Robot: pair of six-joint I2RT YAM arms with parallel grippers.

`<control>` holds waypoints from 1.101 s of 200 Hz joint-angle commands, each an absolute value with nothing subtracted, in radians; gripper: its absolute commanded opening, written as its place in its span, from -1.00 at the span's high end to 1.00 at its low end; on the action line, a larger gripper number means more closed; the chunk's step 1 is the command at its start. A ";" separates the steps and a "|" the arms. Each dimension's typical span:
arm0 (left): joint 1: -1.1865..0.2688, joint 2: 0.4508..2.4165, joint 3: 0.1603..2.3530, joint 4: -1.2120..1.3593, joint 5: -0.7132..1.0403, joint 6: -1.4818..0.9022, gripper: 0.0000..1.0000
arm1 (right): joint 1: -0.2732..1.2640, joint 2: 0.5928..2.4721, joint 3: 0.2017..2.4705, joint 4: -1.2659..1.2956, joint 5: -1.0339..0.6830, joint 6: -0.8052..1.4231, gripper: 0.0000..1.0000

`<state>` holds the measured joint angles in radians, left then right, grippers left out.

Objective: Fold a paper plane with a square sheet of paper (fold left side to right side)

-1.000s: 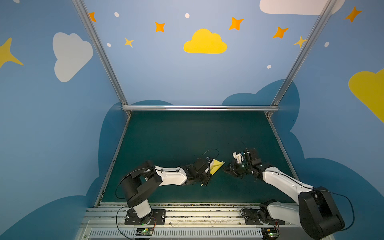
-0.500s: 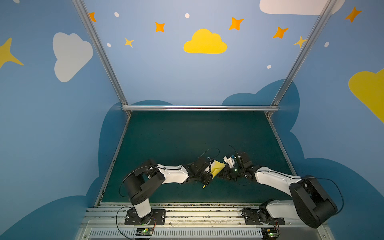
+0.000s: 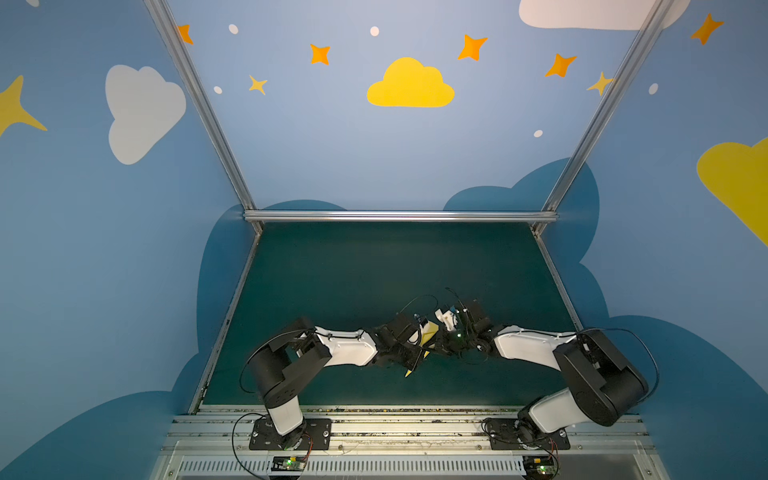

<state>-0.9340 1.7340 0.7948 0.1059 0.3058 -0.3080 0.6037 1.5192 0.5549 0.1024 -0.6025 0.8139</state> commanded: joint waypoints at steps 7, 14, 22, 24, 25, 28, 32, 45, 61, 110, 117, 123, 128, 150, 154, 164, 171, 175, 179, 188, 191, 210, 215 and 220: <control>-0.930 1.747 0.801 0.076 0.317 -0.301 0.93 | 0.609 1.541 0.554 0.127 -0.576 0.826 1.00; -0.930 1.747 0.801 0.075 0.319 -0.299 0.93 | 0.609 1.546 0.549 0.132 -0.572 0.829 1.00; -0.930 1.748 0.801 0.074 0.319 -0.296 0.93 | 0.609 1.551 0.544 0.137 -0.570 0.833 1.00; -0.930 1.748 0.801 0.074 0.320 -0.296 0.93 | 0.609 1.553 0.542 0.138 -0.570 0.834 1.00; -0.930 1.748 0.801 0.074 0.320 -0.296 0.93 | 0.609 1.553 0.541 0.140 -0.569 0.834 1.00; -0.930 1.746 0.801 0.074 0.319 -0.297 0.92 | 0.609 1.556 0.539 0.143 -0.568 0.836 1.00; -0.930 1.750 0.801 0.072 0.319 -0.297 0.92 | 0.609 1.558 0.537 0.146 -0.567 0.838 1.00; -0.930 1.748 0.801 0.072 0.320 -0.296 0.91 | 0.610 1.564 0.529 0.151 -0.562 0.843 1.00; -0.928 1.747 0.801 0.069 0.313 -0.296 0.87 | 0.610 1.565 0.522 0.155 -0.558 0.849 1.00; -0.927 1.754 0.805 0.066 0.311 -0.298 0.93 | 0.609 1.468 0.503 0.128 -0.547 0.871 1.00; -0.928 1.758 0.808 0.066 0.316 -0.297 0.93 | 0.609 1.439 0.501 0.114 -0.540 0.874 1.00; -0.928 1.759 0.810 0.062 0.316 -0.297 0.93 | 0.609 1.414 0.500 0.099 -0.534 0.876 1.00; -0.928 1.764 0.813 0.058 0.319 -0.296 0.93 | 0.610 1.395 0.497 0.087 -0.528 0.876 1.00; -0.928 1.783 0.829 0.030 0.321 -0.288 0.93 | 0.615 1.336 0.484 0.057 -0.506 0.893 1.00; -0.928 1.784 0.832 0.025 0.320 -0.285 0.93 | 0.618 1.330 0.482 0.057 -0.504 0.899 1.00; -0.928 1.789 0.836 0.018 0.316 -0.284 0.93 | 0.628 1.318 0.473 0.051 -0.492 0.906 1.00; -0.928 1.792 0.839 0.012 0.311 -0.283 0.93 | 0.639 1.312 0.471 0.047 -0.480 0.911 1.00; -0.927 1.794 0.842 0.007 0.307 -0.281 0.93 | 0.643 1.310 0.469 0.046 -0.476 0.914 1.00; -0.928 1.794 0.843 0.001 0.306 -0.278 0.93 | 0.648 1.310 0.465 0.046 -0.469 0.917 1.00; -0.928 1.801 0.848 -0.003 0.306 -0.278 0.93 | 0.657 1.307 0.459 0.051 -0.457 0.924 1.00; -0.928 1.802 0.848 -0.006 0.308 -0.276 0.93 | 0.659 1.308 0.456 0.054 -0.454 0.927 1.00; -0.930 1.812 0.853 -0.011 0.306 -0.274 0.93 | 0.667 1.311 0.442 0.073 -0.444 0.942 1.00; -0.929 1.813 0.853 -0.012 0.303 -0.273 0.93 | 0.669 1.313 0.441 0.074 -0.438 0.942 1.00; -0.929 1.815 0.853 -0.014 0.305 -0.272 0.93 | 0.668 1.316 0.440 0.075 -0.435 0.943 1.00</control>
